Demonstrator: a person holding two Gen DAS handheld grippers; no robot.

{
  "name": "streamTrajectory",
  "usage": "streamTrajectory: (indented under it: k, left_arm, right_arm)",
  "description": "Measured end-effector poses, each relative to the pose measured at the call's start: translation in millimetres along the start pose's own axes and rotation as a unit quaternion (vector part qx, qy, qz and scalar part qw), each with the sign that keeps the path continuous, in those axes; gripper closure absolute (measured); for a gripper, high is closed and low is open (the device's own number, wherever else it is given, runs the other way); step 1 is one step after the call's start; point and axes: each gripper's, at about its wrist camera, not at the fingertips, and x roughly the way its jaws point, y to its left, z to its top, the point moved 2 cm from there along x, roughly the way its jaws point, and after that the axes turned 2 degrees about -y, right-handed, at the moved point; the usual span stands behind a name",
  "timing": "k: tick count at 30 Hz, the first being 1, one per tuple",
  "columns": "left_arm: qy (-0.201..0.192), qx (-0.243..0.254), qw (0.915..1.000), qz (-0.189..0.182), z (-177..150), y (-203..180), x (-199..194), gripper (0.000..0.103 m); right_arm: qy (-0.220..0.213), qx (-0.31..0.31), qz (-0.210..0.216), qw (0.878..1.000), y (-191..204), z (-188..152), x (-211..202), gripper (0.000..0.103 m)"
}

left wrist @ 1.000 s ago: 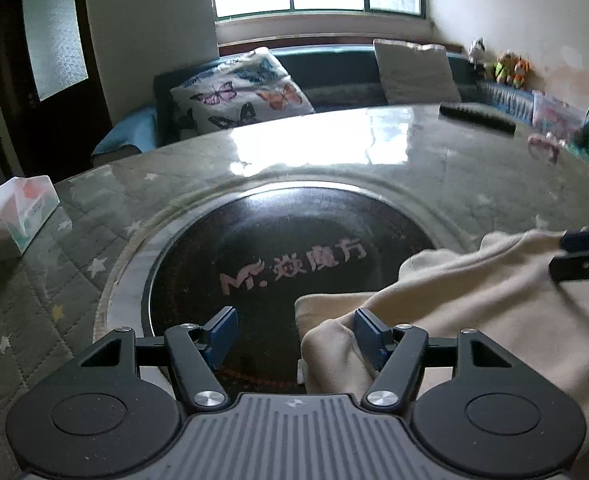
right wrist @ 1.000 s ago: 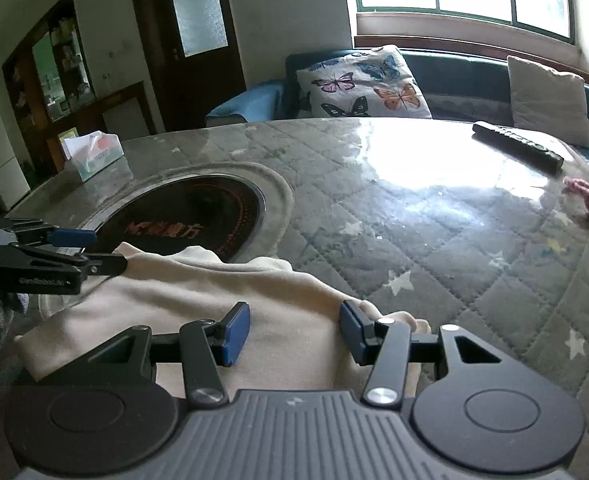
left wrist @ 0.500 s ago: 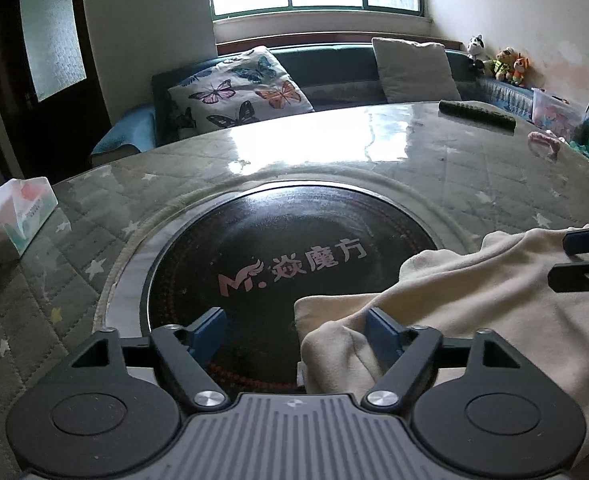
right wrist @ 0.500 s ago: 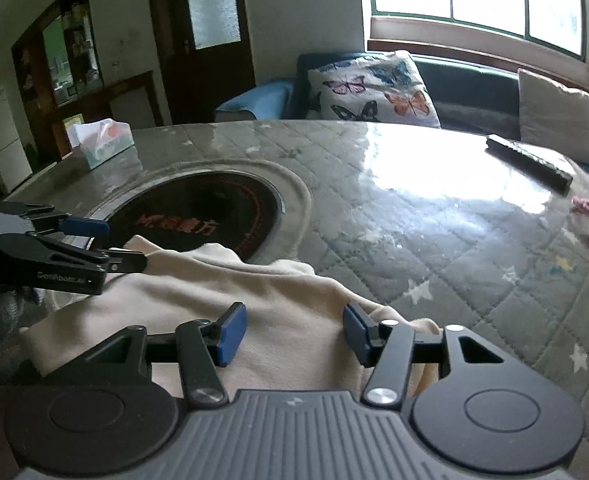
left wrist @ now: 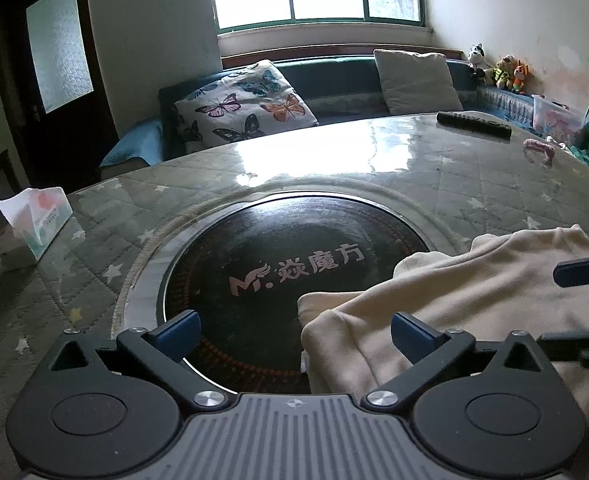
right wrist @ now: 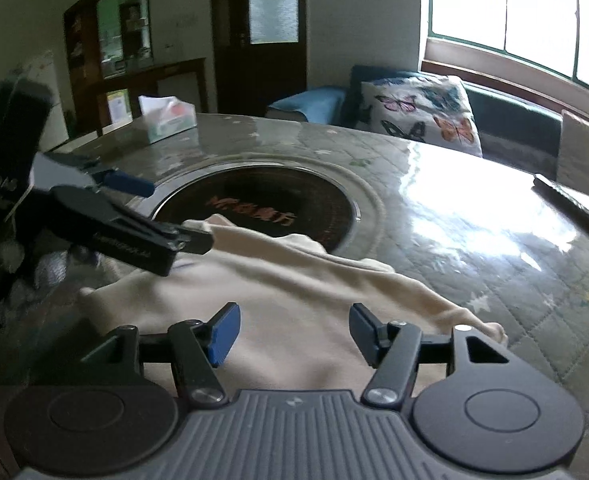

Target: Fold clothes

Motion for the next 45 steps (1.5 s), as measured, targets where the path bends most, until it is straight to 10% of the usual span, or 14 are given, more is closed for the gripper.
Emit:
streamTrajectory:
  k: [28,38,45]
  left_arm:
    - [0.006,-0.105,0.9942,0.020,-11.9,52.8,-29.3,0.000]
    - [0.040,-0.204,0.9767,-0.053,-28.1,59.1,-35.9,0.001]
    - [0.065,-0.283,0.9498,-0.116,-30.3,56.0,-33.9,0.002]
  right_arm:
    - [0.010,-0.208,0.075,0.975,124.8,-0.9,9.1,0.050]
    - [0.005,-0.238,0.046,0.970,141.7,-5.2,16.7,0.084]
    - [-0.017,-0.155,0.071,0.985,114.4,13.2,-2.4,0.087]
